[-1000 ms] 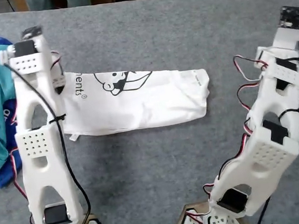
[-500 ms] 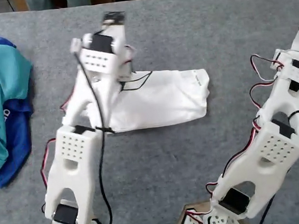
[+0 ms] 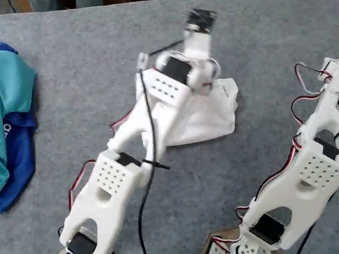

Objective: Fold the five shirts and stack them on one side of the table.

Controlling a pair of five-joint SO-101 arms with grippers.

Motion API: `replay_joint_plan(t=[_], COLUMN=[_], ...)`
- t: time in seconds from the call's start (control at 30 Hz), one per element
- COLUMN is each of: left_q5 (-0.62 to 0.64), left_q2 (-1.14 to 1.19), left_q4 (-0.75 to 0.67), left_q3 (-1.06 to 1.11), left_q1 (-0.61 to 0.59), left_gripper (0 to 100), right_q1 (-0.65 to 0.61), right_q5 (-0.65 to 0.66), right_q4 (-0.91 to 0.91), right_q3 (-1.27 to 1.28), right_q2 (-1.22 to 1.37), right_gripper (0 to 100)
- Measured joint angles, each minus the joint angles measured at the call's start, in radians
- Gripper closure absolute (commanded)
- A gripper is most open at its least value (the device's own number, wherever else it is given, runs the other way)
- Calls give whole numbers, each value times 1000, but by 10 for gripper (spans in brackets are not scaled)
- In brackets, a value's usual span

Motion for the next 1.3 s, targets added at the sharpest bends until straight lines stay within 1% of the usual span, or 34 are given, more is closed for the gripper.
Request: replay_joint_plan(t=[0.17,0.37,0.53,0.57,0.67,0.77,0.87,0.93,1.0,1.1,1.2,1.3], left_q5=[6,9,9,18,89,106,77,26,-35,-124,-201,-233], left_q2=[26,26,26,26,26,26,26,26,26,23,25,23], left_q4=[-28,-43,-43,-43,-49,-38,43,130,224,359,416,427], left_q3=[0,0,0,0,-5,-84,-232,-327,-420,-474,-477,-454], left_q1=[60,100,104,104,83,8,-103,-189,-276,-404,-514,-626], left_gripper=[970,960,772,761,783,865,979,959,973,970,971,971], right_q1=[14,18,18,18,18,18,8,-26,-89,-207,-336,-468], right_q5=[0,0,0,0,0,-15,-49,-52,-46,15,118,212], right_q4=[0,0,0,0,0,8,86,187,319,512,674,821], right_q3=[-9,-11,-11,-11,-11,-11,-71,-150,-239,-361,-460,-496], right_q2=[-2,-2,-2,-2,-2,-2,2,0,0,0,0,0], right_gripper=[983,983,983,983,983,983,983,983,983,983,983,983])
